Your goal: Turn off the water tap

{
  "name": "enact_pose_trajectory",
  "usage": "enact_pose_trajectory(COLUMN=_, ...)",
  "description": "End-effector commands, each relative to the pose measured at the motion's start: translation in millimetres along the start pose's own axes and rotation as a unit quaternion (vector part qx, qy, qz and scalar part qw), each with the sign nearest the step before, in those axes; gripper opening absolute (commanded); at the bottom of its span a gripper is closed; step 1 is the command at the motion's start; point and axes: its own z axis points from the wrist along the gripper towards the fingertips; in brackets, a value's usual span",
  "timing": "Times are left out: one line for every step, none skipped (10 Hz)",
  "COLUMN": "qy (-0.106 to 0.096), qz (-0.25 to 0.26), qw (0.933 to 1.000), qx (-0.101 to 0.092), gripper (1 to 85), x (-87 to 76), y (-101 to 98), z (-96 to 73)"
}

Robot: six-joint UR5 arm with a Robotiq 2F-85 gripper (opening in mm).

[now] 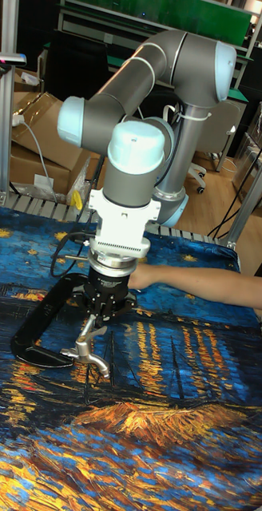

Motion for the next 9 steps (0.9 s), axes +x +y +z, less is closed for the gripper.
enact_pose_trajectory(qy=-0.032, qz=-0.016, qw=0.9993, qx=-0.011, gripper=1.3, x=-18.7, y=9.8, z=-2.7)
enact_pose_trajectory(qy=-0.048, qz=-0.029, qw=0.9983, qx=-0.013, gripper=1.3, x=-27.7, y=10.4, z=-1.9)
enact_pose_trajectory(qy=-0.065, qz=-0.049, qw=0.9967, qx=-0.009, gripper=1.3, x=-37.4, y=6.6, z=-0.6)
enact_pose_trajectory(qy=-0.077, qz=-0.06, qw=0.9952, qx=-0.008, gripper=1.3, x=-45.0, y=5.3, z=0.6)
enact_pose_trajectory(qy=-0.084, qz=-0.062, qw=0.9945, qx=-0.007, gripper=1.3, x=-48.8, y=5.2, z=0.6)
enact_pose_trajectory(qy=-0.085, qz=-0.064, qw=0.9943, qx=-0.007, gripper=1.3, x=-49.6, y=5.3, z=0.4)
enact_pose_trajectory(qy=-0.086, qz=-0.064, qw=0.9942, qx=-0.009, gripper=1.3, x=-50.0, y=6.4, z=0.1)
enact_pose_trajectory(qy=-0.085, qz=-0.07, qw=0.9939, qx=-0.007, gripper=1.3, x=-49.2, y=5.2, z=0.0)
enact_pose_trajectory(qy=-0.085, qz=-0.075, qw=0.9935, qx=-0.003, gripper=1.3, x=-49.6, y=2.7, z=-0.3)
